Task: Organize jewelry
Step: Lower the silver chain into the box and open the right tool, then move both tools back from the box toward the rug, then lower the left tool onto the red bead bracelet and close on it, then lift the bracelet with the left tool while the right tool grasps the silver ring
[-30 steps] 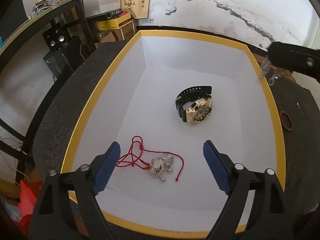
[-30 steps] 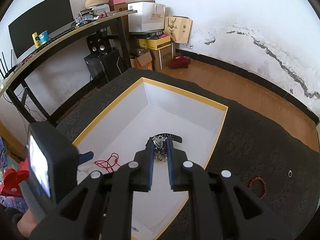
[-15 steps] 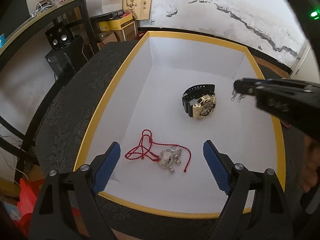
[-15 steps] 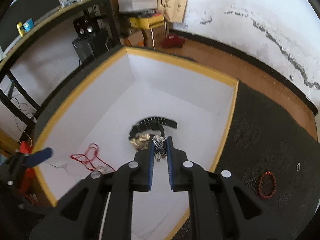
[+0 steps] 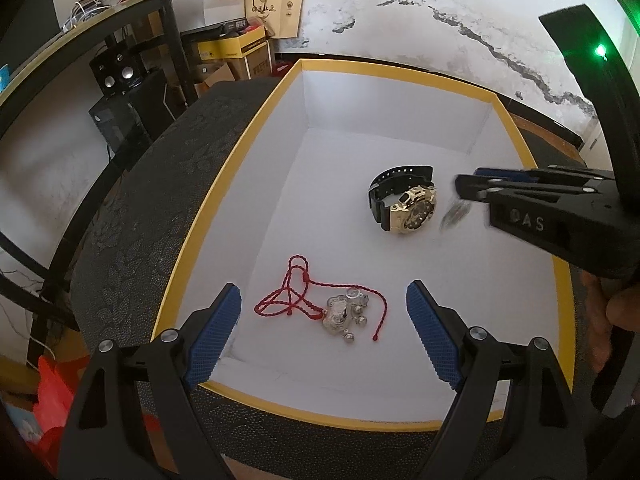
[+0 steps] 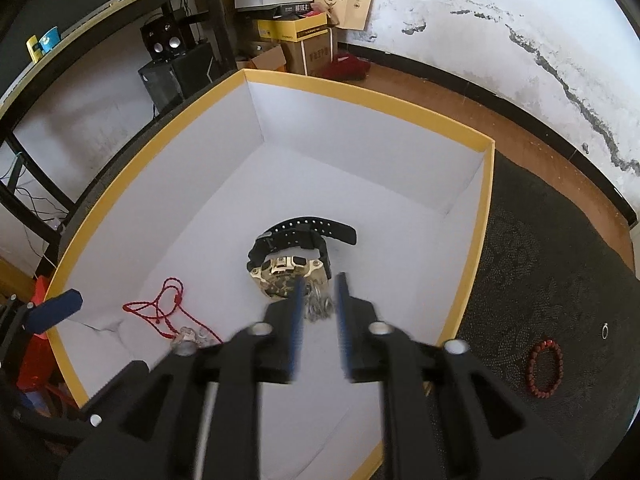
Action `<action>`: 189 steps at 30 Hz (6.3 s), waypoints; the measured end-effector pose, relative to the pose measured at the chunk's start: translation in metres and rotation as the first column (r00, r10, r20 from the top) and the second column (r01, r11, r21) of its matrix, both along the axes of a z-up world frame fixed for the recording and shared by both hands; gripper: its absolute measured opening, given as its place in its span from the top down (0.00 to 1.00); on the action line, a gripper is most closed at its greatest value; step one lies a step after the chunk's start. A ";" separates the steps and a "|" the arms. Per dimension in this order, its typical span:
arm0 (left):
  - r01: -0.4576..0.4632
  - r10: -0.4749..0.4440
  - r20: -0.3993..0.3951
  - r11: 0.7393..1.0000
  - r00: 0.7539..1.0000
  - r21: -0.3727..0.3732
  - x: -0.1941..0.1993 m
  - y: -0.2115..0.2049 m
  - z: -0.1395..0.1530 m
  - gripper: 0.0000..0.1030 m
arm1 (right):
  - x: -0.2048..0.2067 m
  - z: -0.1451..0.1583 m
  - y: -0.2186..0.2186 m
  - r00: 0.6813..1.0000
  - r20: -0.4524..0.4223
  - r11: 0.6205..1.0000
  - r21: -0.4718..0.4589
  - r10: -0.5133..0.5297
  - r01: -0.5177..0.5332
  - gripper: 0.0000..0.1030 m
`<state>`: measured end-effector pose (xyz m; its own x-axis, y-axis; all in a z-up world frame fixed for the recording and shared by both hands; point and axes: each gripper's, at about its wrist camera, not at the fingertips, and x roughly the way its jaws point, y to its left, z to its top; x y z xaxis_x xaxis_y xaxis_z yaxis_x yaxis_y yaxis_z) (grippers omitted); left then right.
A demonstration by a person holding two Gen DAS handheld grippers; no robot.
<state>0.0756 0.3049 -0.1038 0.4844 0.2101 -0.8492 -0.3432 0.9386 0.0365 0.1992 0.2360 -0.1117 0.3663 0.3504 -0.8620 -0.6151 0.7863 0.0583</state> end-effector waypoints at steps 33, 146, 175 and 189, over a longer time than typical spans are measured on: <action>0.160 -0.167 0.104 0.985 0.981 0.070 0.032 -0.113 0.041 0.08 | -0.036 0.094 -0.179 0.943 0.224 0.965 0.152 -0.244 0.214 0.05; 0.283 -0.284 0.038 0.959 0.958 0.015 0.166 -0.301 -0.048 0.93 | 0.015 -0.009 -0.399 0.883 0.091 0.888 0.044 -0.460 0.458 0.06; 0.272 -0.268 0.082 0.961 0.960 -0.039 0.131 -0.236 -0.002 0.93 | 0.123 -0.100 -0.365 0.908 0.076 0.911 0.006 -0.413 0.413 0.05; 0.252 -0.247 0.087 0.966 0.965 -0.051 0.126 -0.217 0.000 0.93 | 0.137 -0.091 -0.366 0.892 0.114 0.899 0.026 -0.437 0.437 0.84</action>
<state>0.2014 0.0879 -0.1034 0.5808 0.0225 -0.8137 -0.0970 0.9944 -0.0417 0.3361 -0.1301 -0.2029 0.5779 0.1324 -0.8053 -0.2119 0.9773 0.0086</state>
